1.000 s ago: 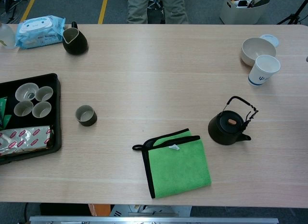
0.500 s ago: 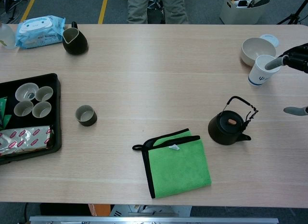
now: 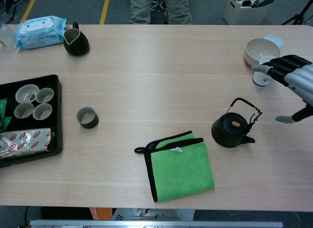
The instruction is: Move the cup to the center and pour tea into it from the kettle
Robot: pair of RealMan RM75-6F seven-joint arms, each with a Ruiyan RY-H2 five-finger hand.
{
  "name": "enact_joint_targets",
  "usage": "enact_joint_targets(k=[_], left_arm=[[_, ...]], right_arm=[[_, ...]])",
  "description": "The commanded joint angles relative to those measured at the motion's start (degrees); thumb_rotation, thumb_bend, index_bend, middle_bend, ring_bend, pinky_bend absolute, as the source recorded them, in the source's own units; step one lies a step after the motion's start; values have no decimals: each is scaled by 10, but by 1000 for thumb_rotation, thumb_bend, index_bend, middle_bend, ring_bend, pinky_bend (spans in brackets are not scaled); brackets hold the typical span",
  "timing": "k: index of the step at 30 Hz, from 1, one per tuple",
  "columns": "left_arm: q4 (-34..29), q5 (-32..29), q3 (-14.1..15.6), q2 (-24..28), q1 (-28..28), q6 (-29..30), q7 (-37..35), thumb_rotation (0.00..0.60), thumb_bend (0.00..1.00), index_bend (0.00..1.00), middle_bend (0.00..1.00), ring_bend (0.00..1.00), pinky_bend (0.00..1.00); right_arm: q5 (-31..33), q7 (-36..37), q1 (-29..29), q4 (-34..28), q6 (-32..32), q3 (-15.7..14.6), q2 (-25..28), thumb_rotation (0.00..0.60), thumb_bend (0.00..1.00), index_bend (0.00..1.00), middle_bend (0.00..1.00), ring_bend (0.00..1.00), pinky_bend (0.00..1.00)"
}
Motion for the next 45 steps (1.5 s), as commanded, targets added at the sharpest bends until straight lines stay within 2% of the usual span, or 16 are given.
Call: enact_joint_targets(k=[1, 21, 29, 45], left_arm=[[0, -1, 1, 0, 1, -1, -2, 600, 283, 52, 35, 19, 16], [-1, 4, 7, 9, 4, -3, -21, 600, 282, 52, 34, 19, 15], [4, 7, 8, 11, 5, -2, -30, 600, 282, 52, 34, 20, 15], [14, 8, 8, 14, 8, 1, -42, 600, 282, 52, 34, 20, 15]], right_arm=[[6, -10, 7, 11, -9, 0, -12, 600, 0, 36, 102, 14, 44], [17, -86, 28, 51, -31, -21, -83, 600, 0, 0, 60, 0, 4], [32, -122, 35, 48, -31, -14, -115, 600, 0, 0, 57, 0, 0], [102, -180, 52, 48, -28, 17, -148, 600, 0, 0, 57, 0, 0]])
